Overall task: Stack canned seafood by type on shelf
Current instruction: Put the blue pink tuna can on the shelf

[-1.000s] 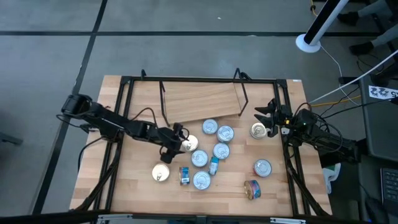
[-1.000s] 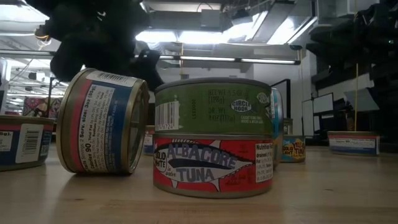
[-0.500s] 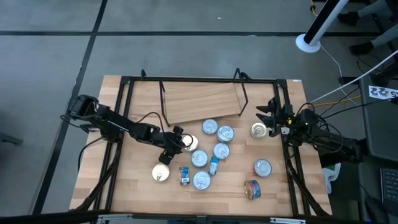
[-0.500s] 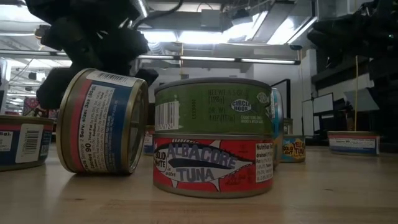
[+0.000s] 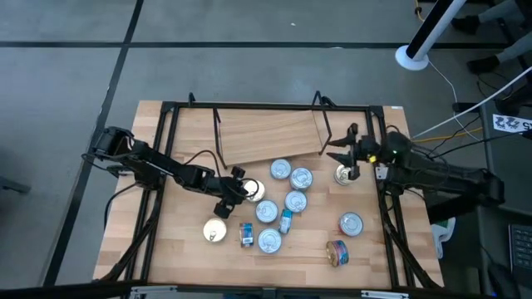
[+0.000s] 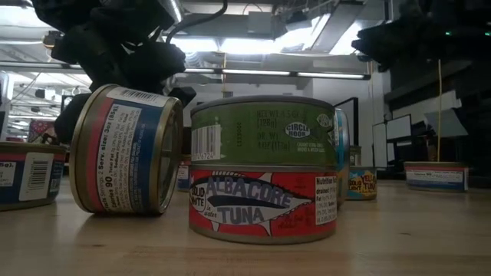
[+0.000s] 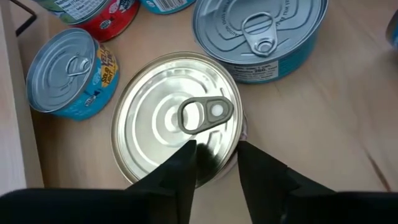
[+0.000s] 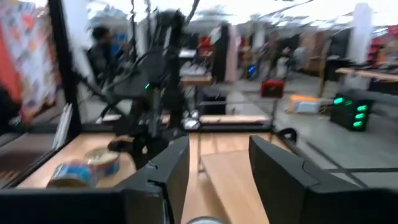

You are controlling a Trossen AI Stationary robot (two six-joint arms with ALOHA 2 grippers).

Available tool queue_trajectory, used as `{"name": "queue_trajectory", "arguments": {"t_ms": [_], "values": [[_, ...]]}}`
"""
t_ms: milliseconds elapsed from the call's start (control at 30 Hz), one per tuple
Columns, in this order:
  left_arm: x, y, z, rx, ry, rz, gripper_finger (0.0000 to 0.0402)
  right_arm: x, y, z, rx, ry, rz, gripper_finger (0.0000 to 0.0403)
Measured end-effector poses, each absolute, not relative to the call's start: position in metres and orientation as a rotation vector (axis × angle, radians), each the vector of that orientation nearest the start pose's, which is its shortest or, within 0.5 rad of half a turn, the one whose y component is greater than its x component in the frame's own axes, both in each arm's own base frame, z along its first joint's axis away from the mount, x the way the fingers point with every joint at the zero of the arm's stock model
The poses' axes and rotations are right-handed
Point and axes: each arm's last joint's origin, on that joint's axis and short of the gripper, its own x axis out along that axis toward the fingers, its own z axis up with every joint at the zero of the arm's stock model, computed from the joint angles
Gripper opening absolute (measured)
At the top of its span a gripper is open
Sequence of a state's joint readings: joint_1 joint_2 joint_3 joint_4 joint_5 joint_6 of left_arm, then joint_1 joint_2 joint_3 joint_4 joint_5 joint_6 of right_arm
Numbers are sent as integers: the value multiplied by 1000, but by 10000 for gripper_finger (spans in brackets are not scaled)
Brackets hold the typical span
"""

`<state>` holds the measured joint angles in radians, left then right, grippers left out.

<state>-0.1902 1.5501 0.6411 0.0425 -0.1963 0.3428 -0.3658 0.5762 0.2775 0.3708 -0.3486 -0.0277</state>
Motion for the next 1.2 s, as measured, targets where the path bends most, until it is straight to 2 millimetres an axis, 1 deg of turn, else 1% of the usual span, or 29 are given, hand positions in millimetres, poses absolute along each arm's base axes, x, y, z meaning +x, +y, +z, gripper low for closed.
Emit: {"name": "queue_trajectory", "arguments": {"t_ms": [200,367,533,633,733,800,867,1000,1100,1200], "values": [[271,-46,138,487,844,-140,65,170,-51,242,-61,47,99,168],[271,-46,138,484,842,-138,43,194,-60,247,-32,100,108,168],[271,-46,138,469,842,-131,32,219,-69,254,7,130,141,169],[271,-46,138,467,843,-131,31,234,-74,259,21,157,167,184],[271,-46,138,467,843,-131,31,252,-75,262,24,192,180,213],[271,-46,138,467,843,-131,31,263,-73,262,-9,221,181,238],[271,-46,138,467,844,-131,31,276,-67,264,-83,235,203,263],[271,-46,138,467,843,-131,31,298,-52,259,-263,293,281,301],[271,-46,138,467,844,-131,31,311,-38,252,-406,315,336,315],[271,-46,138,467,844,-131,30,319,-25,241,-518,356,347,316]]}}
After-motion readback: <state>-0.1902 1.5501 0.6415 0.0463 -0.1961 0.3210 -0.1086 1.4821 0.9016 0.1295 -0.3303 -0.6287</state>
